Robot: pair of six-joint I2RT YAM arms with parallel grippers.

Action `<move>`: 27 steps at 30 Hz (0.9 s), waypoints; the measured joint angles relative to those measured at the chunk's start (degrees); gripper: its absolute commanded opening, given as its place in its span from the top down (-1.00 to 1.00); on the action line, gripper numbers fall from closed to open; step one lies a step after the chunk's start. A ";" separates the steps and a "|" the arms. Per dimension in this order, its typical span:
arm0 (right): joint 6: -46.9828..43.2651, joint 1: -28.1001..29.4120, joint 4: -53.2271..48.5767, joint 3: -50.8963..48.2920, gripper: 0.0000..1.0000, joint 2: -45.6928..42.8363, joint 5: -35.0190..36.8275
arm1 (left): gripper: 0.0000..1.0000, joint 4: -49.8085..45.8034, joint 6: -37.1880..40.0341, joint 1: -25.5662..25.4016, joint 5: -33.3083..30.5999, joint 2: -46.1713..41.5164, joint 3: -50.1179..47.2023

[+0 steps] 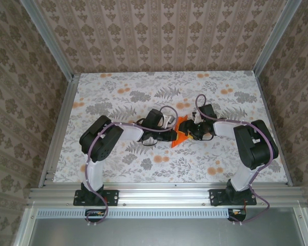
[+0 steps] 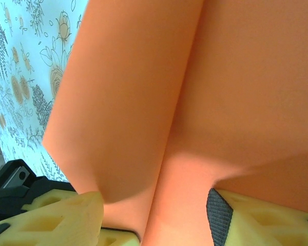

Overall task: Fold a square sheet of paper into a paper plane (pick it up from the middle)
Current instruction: Fourth fold the wing at the center of the table.

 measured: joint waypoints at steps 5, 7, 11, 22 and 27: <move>-0.46 0.00 -0.13 0.02 -0.20 0.00 -0.15 | 0.90 3.08 -2.75 1.18 3.15 1.62 -0.70; -0.70 0.00 -0.52 0.24 -0.20 0.07 -0.13 | 0.90 3.67 -3.50 1.38 3.82 1.88 -0.92; -1.18 0.00 -1.51 0.85 -0.17 0.46 -0.07 | 0.89 4.74 -4.28 1.64 4.55 1.95 -1.16; -2.03 0.63 -4.66 3.50 -0.16 1.86 1.57 | 0.65 4.92 -4.90 2.21 5.09 1.95 -1.18; -2.05 1.18 -5.05 4.28 -0.12 2.25 3.17 | 0.65 4.28 -4.83 2.56 4.96 1.86 -1.18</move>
